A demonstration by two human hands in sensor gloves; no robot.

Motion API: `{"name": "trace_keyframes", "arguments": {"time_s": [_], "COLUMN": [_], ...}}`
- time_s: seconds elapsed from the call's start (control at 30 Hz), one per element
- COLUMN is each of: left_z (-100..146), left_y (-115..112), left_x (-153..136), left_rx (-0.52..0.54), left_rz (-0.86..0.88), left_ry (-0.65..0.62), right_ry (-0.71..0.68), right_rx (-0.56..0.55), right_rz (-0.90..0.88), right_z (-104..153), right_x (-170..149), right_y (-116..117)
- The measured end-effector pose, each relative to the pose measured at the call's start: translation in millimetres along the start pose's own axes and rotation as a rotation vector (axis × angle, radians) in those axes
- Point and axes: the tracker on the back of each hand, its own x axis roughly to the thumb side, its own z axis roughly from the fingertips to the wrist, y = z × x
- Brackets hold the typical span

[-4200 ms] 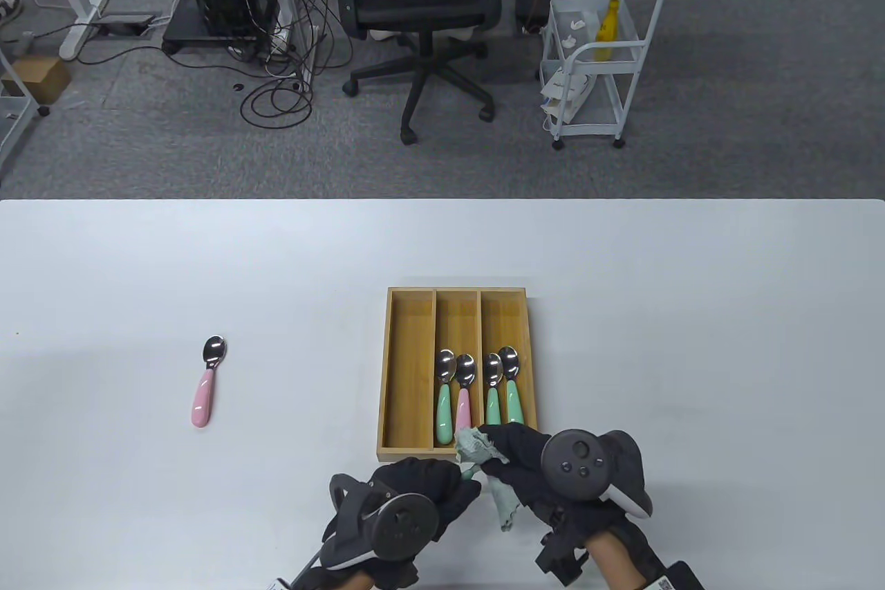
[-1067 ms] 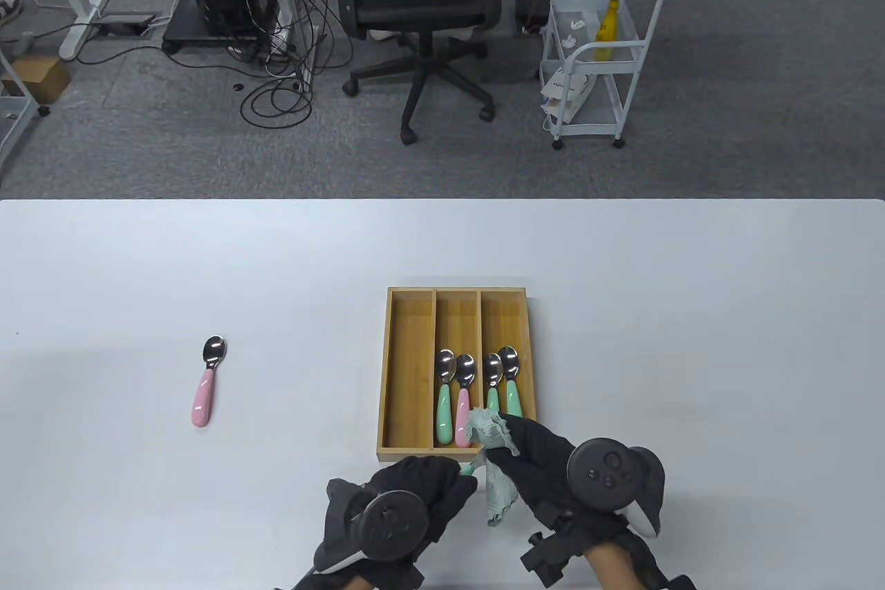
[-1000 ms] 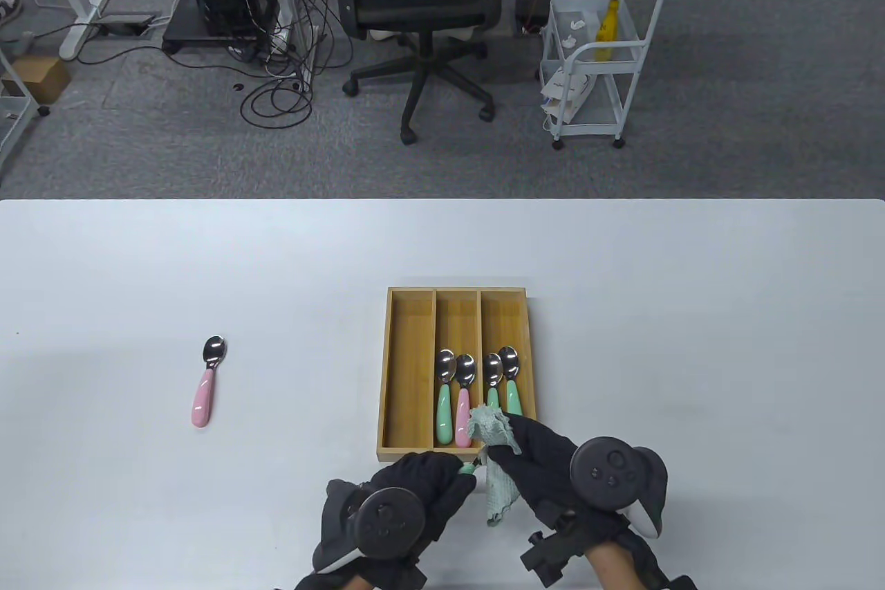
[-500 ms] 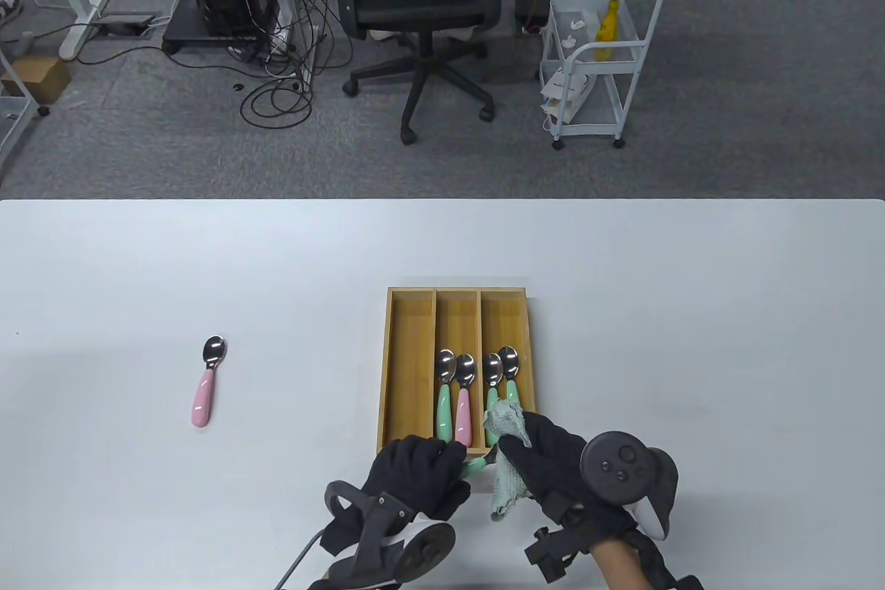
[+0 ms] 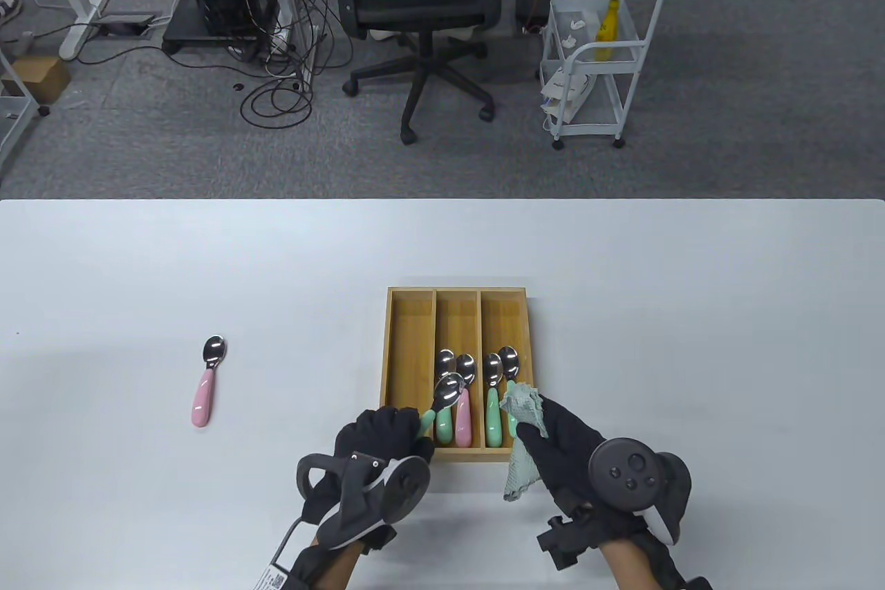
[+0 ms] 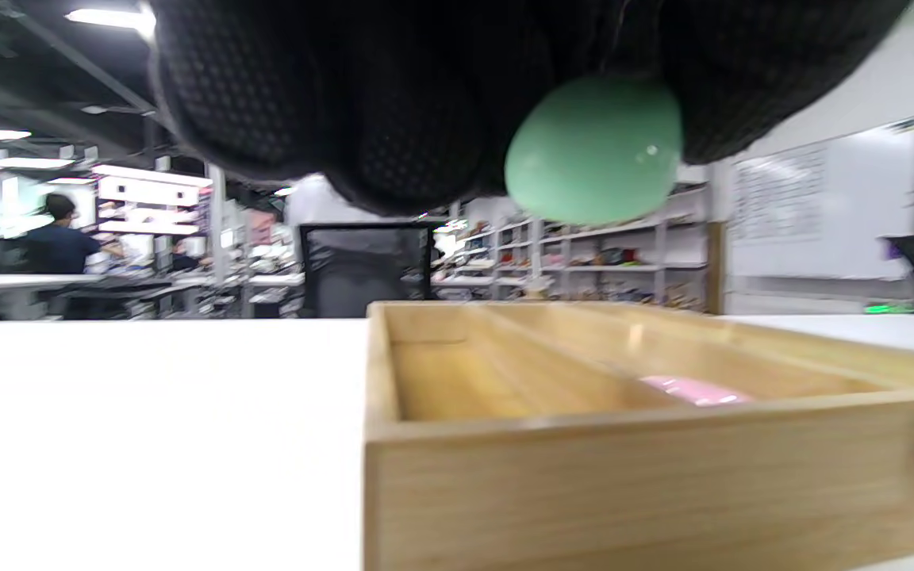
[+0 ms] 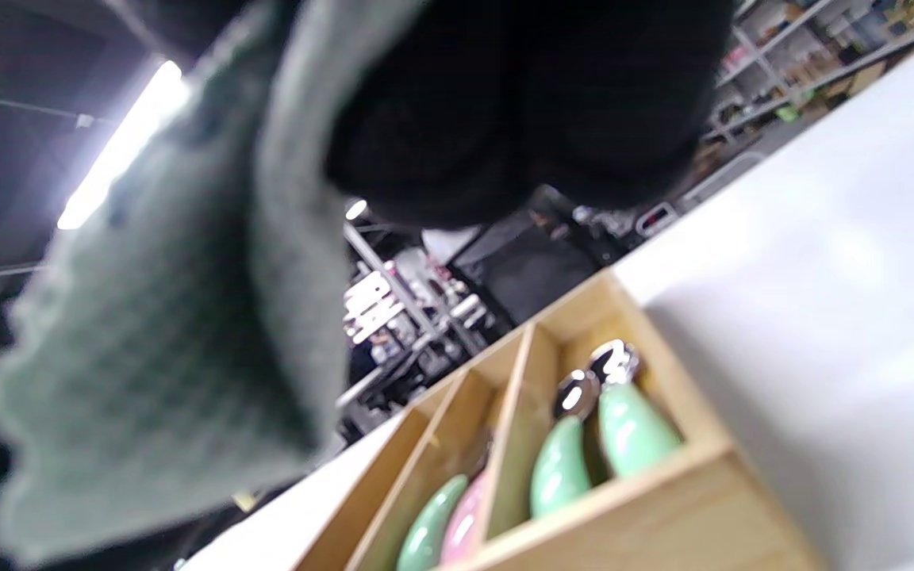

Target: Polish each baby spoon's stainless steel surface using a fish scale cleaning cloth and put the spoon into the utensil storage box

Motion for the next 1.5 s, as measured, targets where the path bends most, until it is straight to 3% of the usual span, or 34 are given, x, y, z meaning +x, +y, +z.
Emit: {"name": "trace_keyframes", "arguments": {"time_s": [0.43, 0.6, 1.17, 1.33, 1.5], "left_z": [-54, -65, -62, -55, -50], "left_y": [-28, -38, -35, -20, -5], "left_x": [9, 15, 18, -5, -53], "left_rx": [-0.241, -0.302, -0.271, -0.181, -0.147], "left_rz": [-0.054, -0.067, -0.075, -0.089, -0.120], "left_ry": [0.337, 0.389, 0.384, 0.409, 0.491], "right_ry": [-0.022, -0.020, -0.008, -0.011, -0.017], "right_rx": [-0.004, -0.003, 0.003, 0.001, 0.000], "right_rz": [0.065, 0.071, 0.085, 0.088, 0.093], "right_z": [1, 1, -1, -1, -1], "right_x": [3, 3, 2, 2, 2], "right_y": [-2, -2, -3, -3, -3]}}
